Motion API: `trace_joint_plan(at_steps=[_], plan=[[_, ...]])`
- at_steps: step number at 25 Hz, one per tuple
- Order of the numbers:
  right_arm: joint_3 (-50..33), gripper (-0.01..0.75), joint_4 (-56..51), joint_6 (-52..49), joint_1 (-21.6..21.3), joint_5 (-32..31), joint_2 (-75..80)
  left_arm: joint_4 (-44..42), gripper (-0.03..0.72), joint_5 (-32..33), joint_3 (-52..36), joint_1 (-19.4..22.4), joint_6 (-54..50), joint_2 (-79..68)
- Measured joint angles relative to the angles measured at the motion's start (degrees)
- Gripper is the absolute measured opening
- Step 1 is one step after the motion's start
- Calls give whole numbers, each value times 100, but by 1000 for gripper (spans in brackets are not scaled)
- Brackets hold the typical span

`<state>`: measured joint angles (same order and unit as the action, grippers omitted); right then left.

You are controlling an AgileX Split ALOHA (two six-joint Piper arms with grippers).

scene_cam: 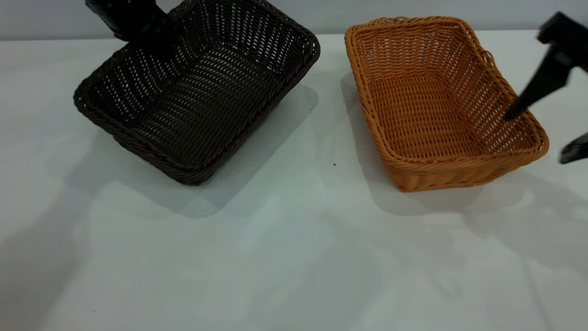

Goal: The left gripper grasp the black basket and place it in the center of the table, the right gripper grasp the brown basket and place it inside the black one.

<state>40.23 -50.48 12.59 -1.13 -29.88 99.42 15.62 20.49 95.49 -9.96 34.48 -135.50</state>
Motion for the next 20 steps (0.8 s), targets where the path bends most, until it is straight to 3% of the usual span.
trace_joint_plan(at_steps=[9,15,18,20], plan=[[757,543,-1337,-49,0,-553,1534,-11,84,-280,-1,0,144,0],[980,540,-1904,-168,0,-578,2159,-11,83,-343,-1,0,158,0],[1071,510,-2099,-174,0,-502,2332,-11,83,-376,-1,7,164,0],[1088,451,-2193,-174,0,-399,2384,-11,83,-381,-1,11,164,0]])
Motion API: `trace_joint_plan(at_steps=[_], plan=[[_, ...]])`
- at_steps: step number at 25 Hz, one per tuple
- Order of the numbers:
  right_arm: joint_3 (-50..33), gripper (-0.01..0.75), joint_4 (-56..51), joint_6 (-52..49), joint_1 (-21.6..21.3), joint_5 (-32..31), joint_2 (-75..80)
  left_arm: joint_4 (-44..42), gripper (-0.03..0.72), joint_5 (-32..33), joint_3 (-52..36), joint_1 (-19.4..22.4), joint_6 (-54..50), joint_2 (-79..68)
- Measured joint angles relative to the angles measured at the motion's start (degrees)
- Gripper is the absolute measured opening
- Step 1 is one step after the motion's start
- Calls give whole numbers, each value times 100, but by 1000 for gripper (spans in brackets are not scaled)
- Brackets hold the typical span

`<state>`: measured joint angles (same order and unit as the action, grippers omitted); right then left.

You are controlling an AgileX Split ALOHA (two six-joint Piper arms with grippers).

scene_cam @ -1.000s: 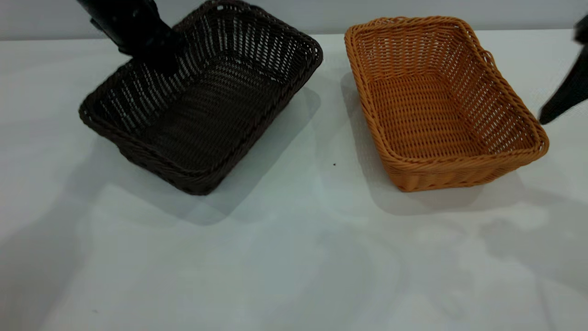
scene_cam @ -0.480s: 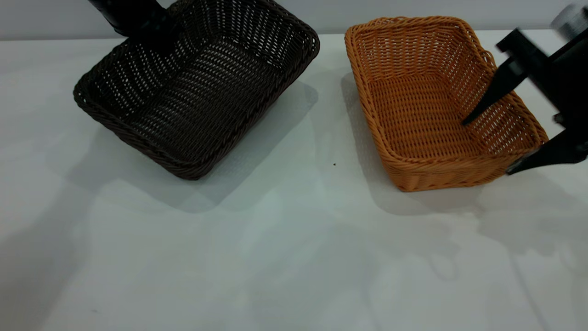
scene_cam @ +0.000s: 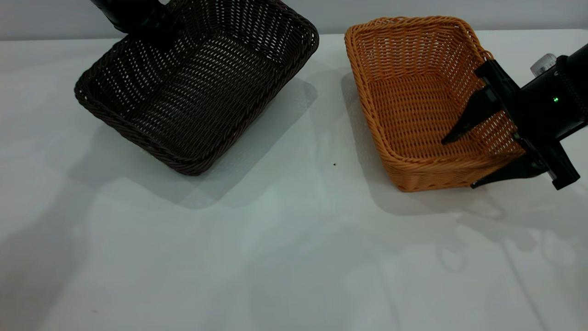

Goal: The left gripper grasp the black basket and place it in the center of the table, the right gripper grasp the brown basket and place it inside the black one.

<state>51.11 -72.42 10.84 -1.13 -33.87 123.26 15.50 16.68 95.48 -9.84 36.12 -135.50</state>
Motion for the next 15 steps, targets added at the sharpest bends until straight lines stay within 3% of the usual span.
trace_joint_plan(at_steps=[8,15], plan=[[23,83,-257,-68,0,424,34,5,83,-24,0,10,12,0],[122,72,-228,1,0,632,34,3,82,-40,0,36,17,6]])
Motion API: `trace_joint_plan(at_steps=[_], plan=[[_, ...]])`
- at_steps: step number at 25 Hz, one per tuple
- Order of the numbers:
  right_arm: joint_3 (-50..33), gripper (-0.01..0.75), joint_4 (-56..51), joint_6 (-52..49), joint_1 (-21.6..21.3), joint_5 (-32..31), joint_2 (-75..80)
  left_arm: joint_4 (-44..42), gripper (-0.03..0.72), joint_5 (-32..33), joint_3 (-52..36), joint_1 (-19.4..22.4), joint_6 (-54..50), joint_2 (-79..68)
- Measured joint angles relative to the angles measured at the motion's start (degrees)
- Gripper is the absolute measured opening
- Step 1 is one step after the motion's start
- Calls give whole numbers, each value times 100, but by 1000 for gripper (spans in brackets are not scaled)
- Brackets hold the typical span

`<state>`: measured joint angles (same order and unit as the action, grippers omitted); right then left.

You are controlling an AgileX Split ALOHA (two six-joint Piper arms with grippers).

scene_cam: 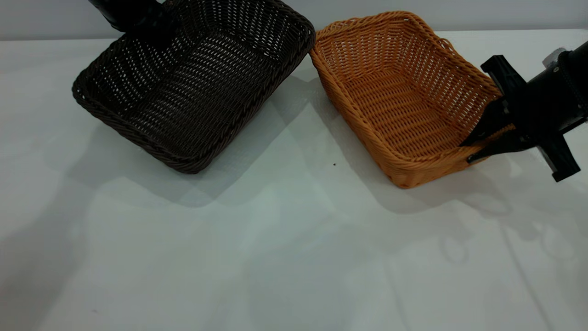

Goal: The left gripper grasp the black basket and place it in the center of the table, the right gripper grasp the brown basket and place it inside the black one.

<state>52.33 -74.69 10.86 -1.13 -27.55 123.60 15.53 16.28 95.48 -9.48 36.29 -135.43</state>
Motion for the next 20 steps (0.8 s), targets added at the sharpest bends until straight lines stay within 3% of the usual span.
trace_joint_plan(at_steps=[4,9,14,20], plan=[[497,72,108,410,-197,-42,44,18,82,195,0,7,304,80],[1390,72,270,819,-776,-806,69,118,82,1024,19,-93,1337,114],[2054,72,784,944,-1185,-1556,70,938,82,1748,19,-299,3016,114],[2270,72,1443,986,-1257,-2029,70,1789,82,1931,19,-848,4899,114]])
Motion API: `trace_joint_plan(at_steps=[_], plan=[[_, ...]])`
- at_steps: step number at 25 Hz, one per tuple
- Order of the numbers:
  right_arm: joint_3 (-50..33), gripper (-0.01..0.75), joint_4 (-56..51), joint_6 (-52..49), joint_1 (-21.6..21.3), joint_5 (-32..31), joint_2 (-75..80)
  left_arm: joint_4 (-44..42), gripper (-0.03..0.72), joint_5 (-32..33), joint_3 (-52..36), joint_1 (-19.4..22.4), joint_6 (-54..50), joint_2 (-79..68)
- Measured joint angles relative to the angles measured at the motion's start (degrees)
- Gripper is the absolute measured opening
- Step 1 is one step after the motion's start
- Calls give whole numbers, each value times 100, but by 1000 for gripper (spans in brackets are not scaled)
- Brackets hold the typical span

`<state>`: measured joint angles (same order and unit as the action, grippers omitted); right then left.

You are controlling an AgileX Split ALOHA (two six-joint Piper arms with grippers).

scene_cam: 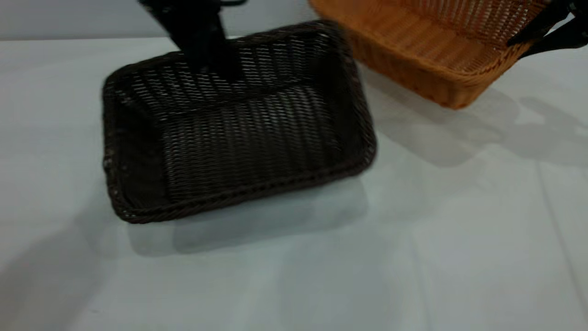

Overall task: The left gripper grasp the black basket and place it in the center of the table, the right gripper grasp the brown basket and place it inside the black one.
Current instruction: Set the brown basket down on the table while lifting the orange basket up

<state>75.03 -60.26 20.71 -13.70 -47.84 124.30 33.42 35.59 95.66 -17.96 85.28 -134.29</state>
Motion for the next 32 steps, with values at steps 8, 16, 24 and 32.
trace_joint_plan(at_steps=[8,16,24,32], plan=[[58,72,44,100,0,-29,0,3,82,-86,0,-654,682,-66],[58,72,3,185,0,-31,0,-36,92,-140,8,-739,655,-90],[84,72,3,190,0,-50,0,29,299,-160,13,-739,583,-130],[111,71,3,196,0,-61,0,133,478,-658,13,-739,453,-36]])
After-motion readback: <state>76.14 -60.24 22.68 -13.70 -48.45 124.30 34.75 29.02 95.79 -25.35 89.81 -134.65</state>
